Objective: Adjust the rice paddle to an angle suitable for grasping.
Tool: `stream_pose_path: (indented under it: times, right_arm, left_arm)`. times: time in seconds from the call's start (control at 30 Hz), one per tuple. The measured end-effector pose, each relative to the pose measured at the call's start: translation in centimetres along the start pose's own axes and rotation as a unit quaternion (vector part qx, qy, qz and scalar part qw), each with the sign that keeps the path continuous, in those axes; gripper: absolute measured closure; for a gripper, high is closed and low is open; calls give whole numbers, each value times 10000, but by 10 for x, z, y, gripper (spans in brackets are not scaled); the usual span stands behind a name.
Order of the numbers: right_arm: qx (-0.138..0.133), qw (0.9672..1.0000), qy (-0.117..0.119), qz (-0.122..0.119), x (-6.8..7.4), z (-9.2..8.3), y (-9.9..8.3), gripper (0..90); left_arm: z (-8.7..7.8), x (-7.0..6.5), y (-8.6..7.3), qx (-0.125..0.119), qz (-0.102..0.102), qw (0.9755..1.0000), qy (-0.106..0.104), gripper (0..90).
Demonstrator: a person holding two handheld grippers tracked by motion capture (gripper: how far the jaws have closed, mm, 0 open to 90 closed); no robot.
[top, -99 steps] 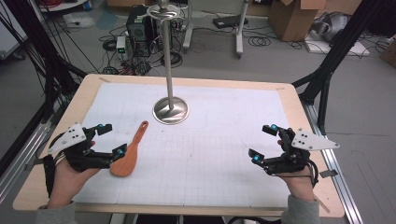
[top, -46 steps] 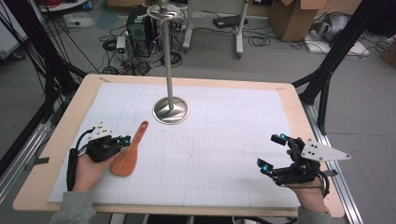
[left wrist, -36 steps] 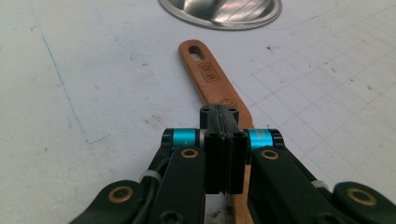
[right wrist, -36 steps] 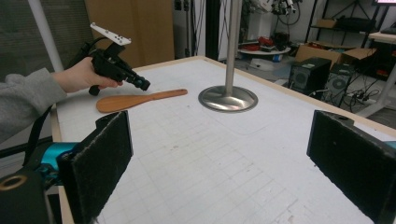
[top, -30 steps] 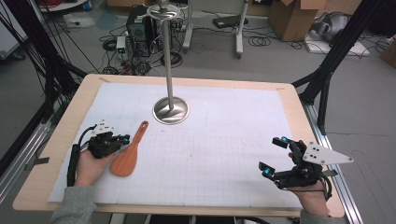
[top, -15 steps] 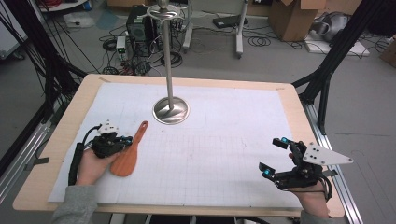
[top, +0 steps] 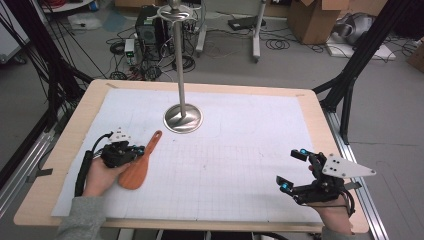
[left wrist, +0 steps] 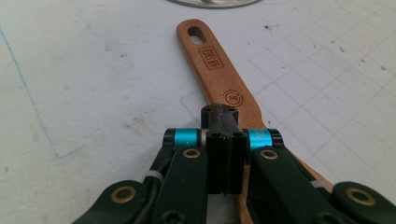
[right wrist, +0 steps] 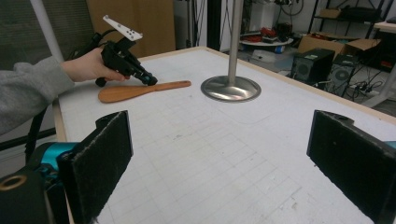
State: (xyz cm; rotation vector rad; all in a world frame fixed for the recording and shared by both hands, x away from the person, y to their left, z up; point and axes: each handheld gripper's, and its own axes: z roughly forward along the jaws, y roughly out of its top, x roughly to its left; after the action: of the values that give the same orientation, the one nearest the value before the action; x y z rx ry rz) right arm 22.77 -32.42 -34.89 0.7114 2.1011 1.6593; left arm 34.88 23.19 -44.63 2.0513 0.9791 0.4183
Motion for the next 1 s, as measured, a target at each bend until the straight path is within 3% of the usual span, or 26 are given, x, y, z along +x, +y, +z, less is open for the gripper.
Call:
stream_pose_path:
  times: [0.13, 0.5, 1.0]
  right_arm:
    - [22, 10000, -10, 2, 0, -1, -1, 56]
    - [62, 10000, -38, 36, 1, -4, -2, 56]
    - [160, 9999, -9, 11, 1, -2, -4, 56]
  left_arm:
    - [3, -6, 5, 140, 121, 9998, 24, 896]
    - [10, -21, 14, 291, 438, 9985, -169, 896]
    - [13, -33, 17, 360, 672, 9951, -631, 896]
